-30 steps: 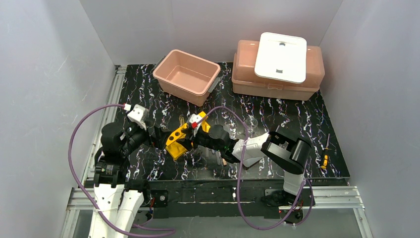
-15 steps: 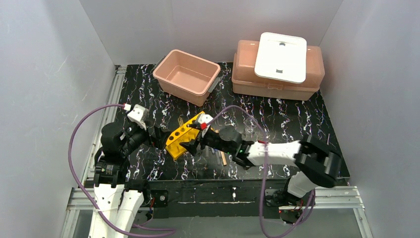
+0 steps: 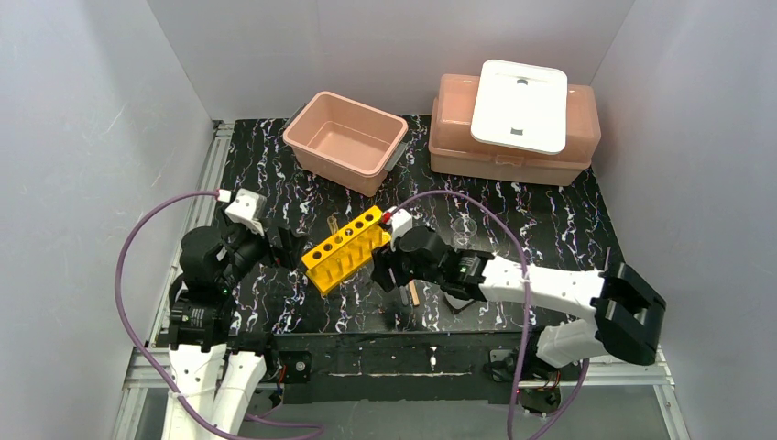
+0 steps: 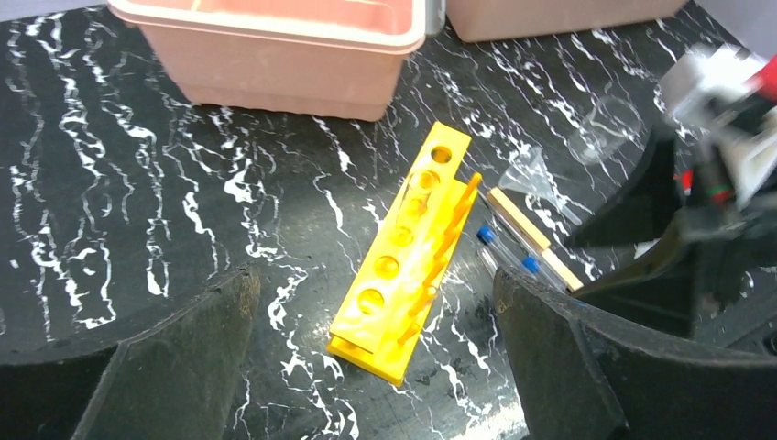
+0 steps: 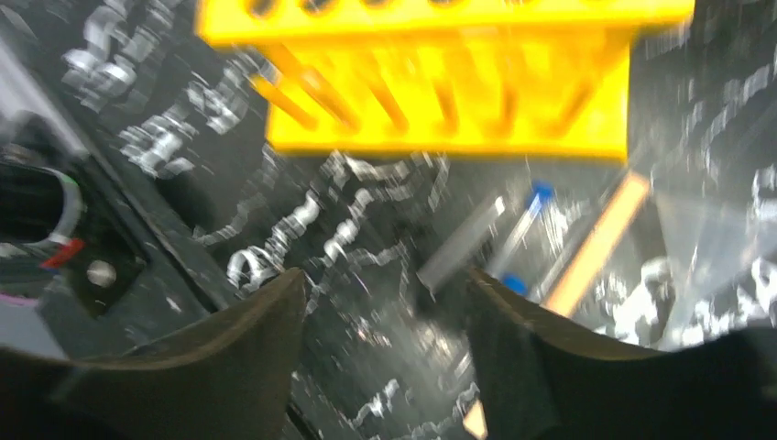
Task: Organize the chemistry lab equipment
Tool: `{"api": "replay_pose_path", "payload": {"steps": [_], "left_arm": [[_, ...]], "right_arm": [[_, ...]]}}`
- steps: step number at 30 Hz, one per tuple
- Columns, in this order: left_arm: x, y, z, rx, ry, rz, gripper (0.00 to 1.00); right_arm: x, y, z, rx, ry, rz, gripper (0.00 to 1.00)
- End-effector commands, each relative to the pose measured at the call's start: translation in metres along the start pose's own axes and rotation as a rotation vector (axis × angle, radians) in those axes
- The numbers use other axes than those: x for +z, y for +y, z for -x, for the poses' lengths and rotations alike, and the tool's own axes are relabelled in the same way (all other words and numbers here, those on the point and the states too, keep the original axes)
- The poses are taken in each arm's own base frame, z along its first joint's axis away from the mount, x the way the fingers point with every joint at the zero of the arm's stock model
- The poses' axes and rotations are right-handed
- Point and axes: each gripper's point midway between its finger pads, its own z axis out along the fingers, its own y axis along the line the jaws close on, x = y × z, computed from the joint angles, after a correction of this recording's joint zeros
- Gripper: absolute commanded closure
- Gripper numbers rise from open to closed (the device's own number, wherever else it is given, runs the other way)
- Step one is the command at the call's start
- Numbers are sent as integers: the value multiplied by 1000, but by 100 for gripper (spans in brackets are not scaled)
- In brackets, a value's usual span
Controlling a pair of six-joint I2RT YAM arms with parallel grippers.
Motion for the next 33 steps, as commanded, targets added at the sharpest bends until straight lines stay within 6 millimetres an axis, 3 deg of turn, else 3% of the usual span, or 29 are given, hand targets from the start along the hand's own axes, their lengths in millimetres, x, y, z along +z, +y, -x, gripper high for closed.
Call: {"api": "replay_pose_path", "payload": {"steps": [1, 7, 13, 21, 23, 33], "left_arm": [[-9, 15, 16, -25, -7, 115, 2], [-10, 7, 17, -12, -13, 68, 2], [-11, 6, 16, -4, -17, 64, 2], [-12, 5, 22, 2, -35, 63, 2], [-12, 6, 23, 1, -36, 66, 2], [-15, 3, 22, 3, -43, 60, 2]], "right_arm": [[-1, -28, -39, 96, 217, -201, 36], [21, -30, -42, 157, 292, -284, 44], [38, -38, -40, 196, 278, -359, 44], [63, -49, -60, 270, 326, -425, 52], [67, -50, -61, 272, 319, -424, 56], [77, -57, -67, 274, 326, -444, 55]]}}
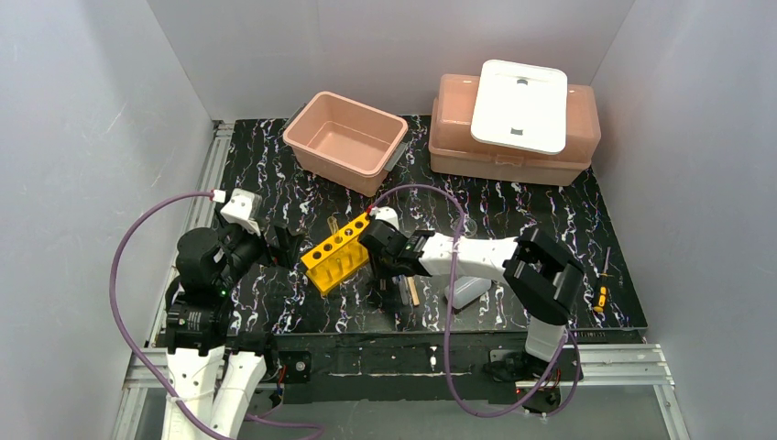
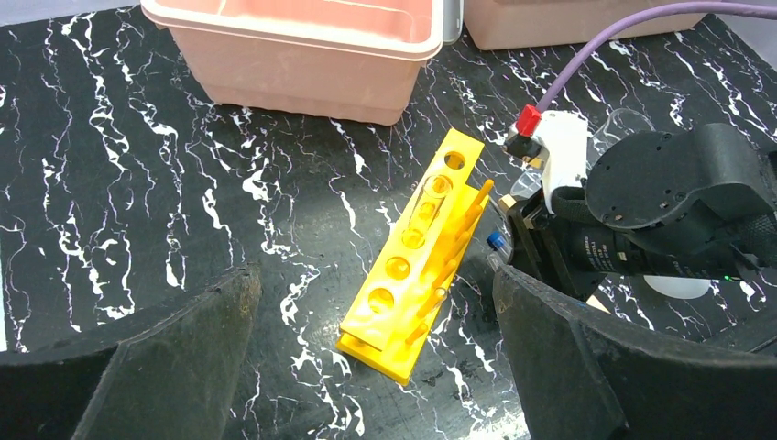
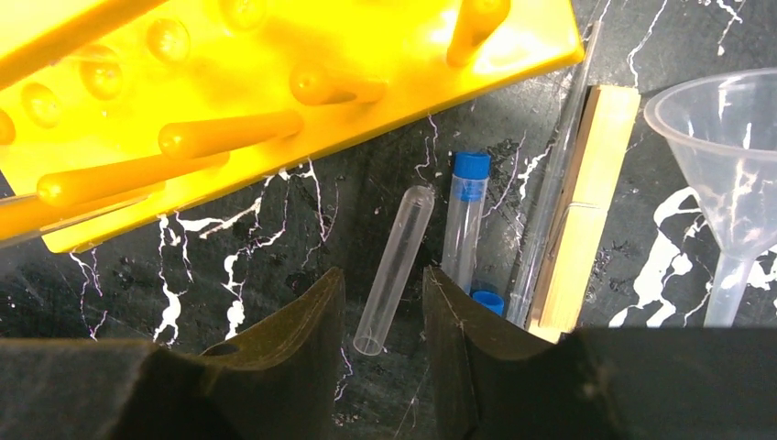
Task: Organize the chemistry lab equipment
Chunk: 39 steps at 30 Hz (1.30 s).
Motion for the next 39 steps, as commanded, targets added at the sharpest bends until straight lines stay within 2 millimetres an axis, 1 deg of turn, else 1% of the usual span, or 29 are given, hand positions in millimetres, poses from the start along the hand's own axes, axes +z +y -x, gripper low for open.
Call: {"api": "replay_pose_path", "payload": {"steps": [1, 7, 10, 12, 16, 17, 18, 21, 24, 27, 29, 32, 33, 35, 39], "left_arm": [[-8, -4, 12, 15, -36, -8, 2], [-10, -5, 14, 23, -42, -11, 2], [-10, -7, 15, 22, -45, -16, 2], [-10, -8, 16, 18, -49, -24, 2], [-11, -10, 19, 13, -61, -31, 2], [-12, -11, 20, 13, -65, -36, 2], [-13, -13, 21, 14, -68, -42, 2], [-16, -19, 24, 20, -79, -72, 2], [-21, -30, 28, 34, -95, -131, 2], [-28, -48, 32, 43, -110, -220, 2], [-34, -63, 33, 42, -114, -305, 2], [-44, -91, 34, 29, -118, -477, 2], [-47, -99, 34, 15, -118, -525, 2], [-48, -109, 34, -11, -127, -608, 2], [-50, -122, 36, -30, -131, -724, 2]], "right_arm": [[8, 8, 14, 29, -30, -1, 55], [17, 2, 7, 13, 7, -43, 57], [18, -1, 4, 10, 13, -54, 61], [17, -3, 2, 9, 16, -58, 68], [10, -4, 7, 4, -2, -56, 92], [7, -4, 10, 2, -11, -53, 96], [3, -4, 13, -2, -23, -48, 99], [-12, 0, 27, -8, -70, -20, 99], [-40, 5, 48, -3, -149, 35, 99], [-81, 14, 71, 2, -270, 136, 99], [-116, 22, 88, -4, -387, 230, 99], [-170, 36, 112, -14, -560, 366, 99], [-190, 44, 120, -17, -615, 418, 99], [-225, 54, 135, -24, -690, 486, 99], [-286, 84, 156, -77, -839, 627, 99]]}}
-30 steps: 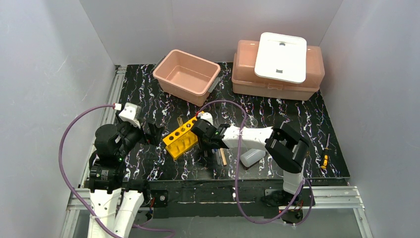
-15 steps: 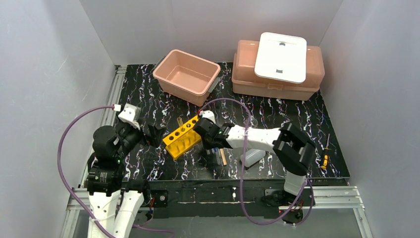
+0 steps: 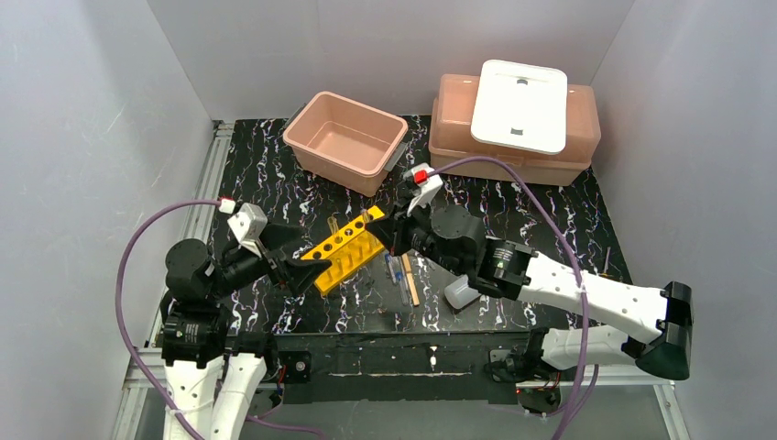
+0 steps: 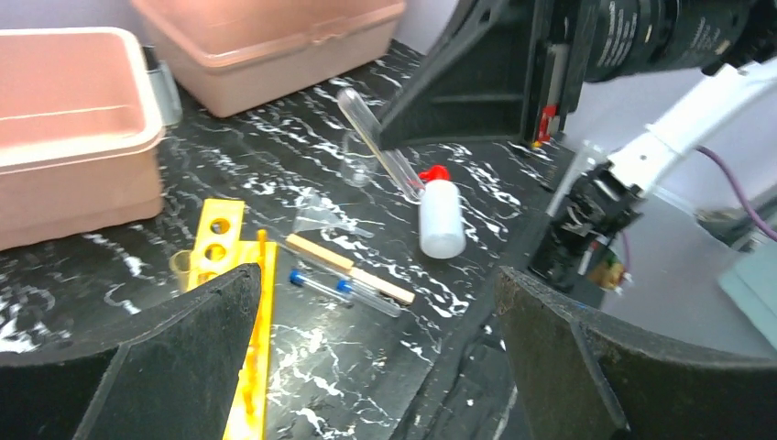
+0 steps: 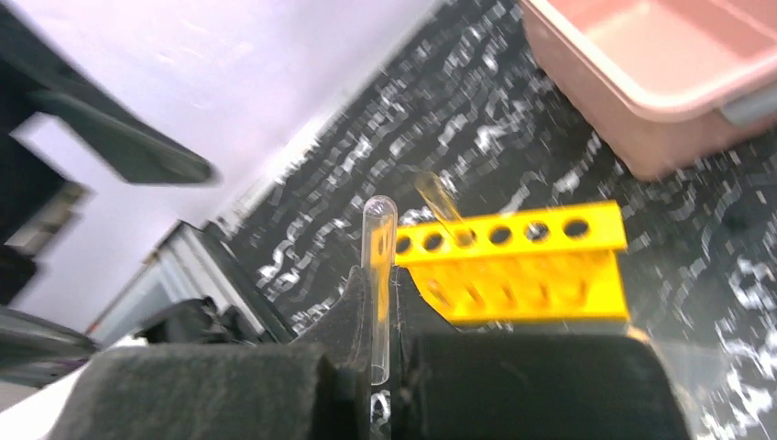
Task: Organize the chemistry lab equipment
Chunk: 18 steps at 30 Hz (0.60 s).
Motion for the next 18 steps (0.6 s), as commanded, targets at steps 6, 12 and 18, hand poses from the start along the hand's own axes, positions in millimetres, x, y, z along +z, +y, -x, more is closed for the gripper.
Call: {"api": "replay_pose_path", "payload": {"steps": [6, 12, 18], "left_arm": [[5, -40, 25, 23, -77, -285, 2], [4, -50, 33, 19, -77, -366, 7], [3, -54, 30, 5, -65, -393, 16]], "right_arm": [[-30, 117, 90, -89, -381, 415, 99], [-38, 149, 100, -116, -477, 528, 99], [-40, 167, 107, -128, -532, 586, 99]]}}
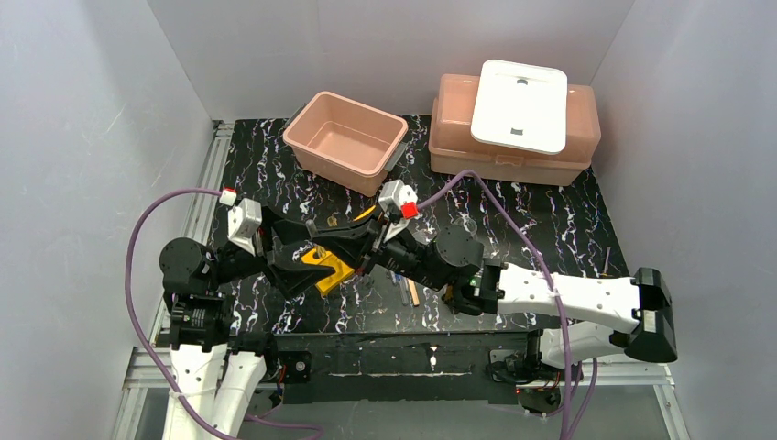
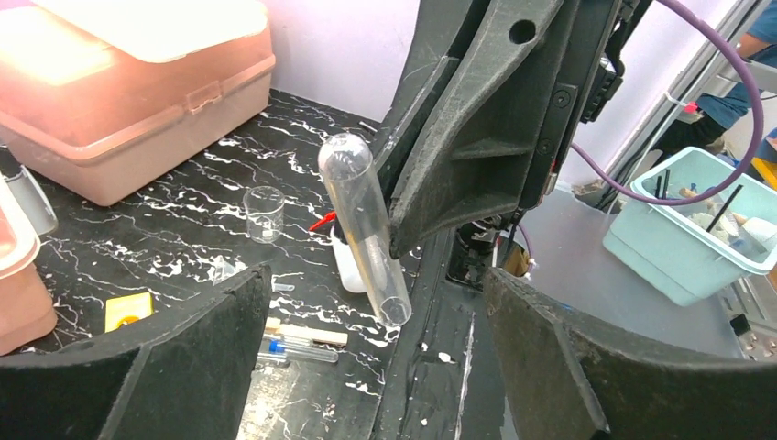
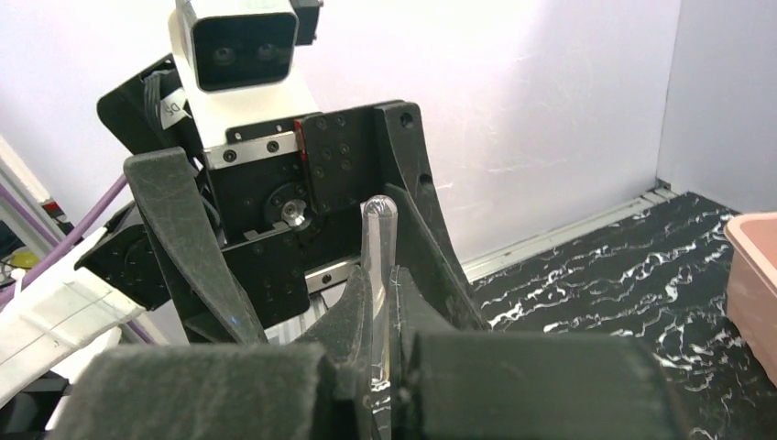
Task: Organize the chemistry lab equipment
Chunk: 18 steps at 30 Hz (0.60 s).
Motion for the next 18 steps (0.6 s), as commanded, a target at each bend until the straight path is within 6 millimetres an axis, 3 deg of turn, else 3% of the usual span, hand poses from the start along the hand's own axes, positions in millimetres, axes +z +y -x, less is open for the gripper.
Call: {"api": "replay_pose_path", "payload": {"steps": [1, 12, 16, 18], "left_arm": [[0, -11, 1, 6, 6, -58, 19], [0, -5, 14, 31, -18, 0, 63], [0, -3, 16, 13, -15, 15, 67], [0, -4, 16, 17, -13, 18, 73]], "right_arm": [[9, 21, 52, -30, -189, 79, 99], [6, 16, 47, -31, -215, 61, 99], [2, 16, 49, -24, -231, 65, 99], [2, 17, 50, -23, -235, 71, 99]]}}
